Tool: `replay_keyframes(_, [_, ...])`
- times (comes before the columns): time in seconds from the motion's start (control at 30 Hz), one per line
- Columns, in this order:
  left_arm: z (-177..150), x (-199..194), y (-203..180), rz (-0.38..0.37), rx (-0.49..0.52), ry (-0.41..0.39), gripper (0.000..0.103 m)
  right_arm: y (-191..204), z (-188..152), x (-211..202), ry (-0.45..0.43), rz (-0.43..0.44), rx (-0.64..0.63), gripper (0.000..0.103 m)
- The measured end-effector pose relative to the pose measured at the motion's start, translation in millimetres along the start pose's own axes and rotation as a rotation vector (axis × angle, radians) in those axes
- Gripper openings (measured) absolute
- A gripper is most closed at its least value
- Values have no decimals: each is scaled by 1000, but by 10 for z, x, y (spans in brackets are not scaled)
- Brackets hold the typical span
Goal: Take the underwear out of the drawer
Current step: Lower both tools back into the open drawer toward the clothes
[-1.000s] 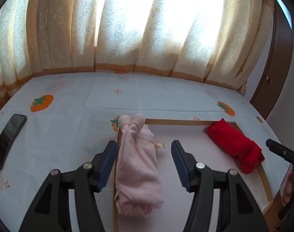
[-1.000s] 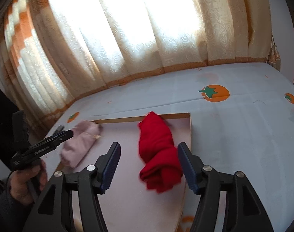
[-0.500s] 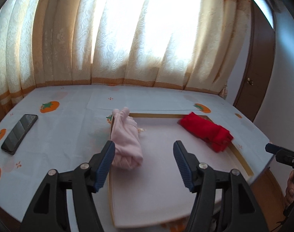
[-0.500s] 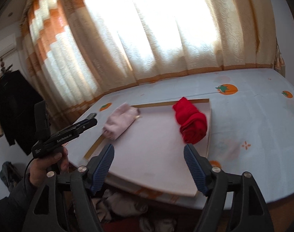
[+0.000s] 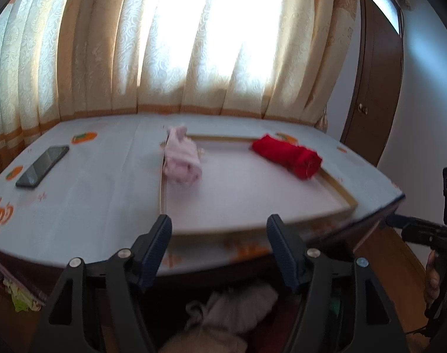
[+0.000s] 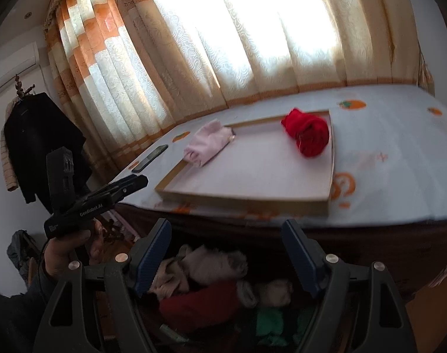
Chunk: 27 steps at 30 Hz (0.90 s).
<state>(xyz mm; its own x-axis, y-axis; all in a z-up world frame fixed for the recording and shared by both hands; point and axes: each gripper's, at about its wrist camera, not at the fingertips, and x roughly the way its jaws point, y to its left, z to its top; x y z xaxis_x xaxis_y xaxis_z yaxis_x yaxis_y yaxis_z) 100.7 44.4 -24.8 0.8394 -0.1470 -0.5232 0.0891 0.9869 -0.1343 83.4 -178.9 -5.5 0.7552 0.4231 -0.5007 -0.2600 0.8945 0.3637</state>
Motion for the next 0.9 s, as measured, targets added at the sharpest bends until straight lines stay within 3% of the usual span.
replay_keyframes(0.4, [-751,-6,21,41,8,157,68,81,-528,-109,57,-2,-9,80])
replay_keyframes(0.57, [-911,66,41,43,-6,211,68,41,-601,-163,79,-31,-26,80])
replay_keyframes(0.9, [-1098,229,-90,44,70,301,70,-47,-779,-31,132,-82,-46,80])
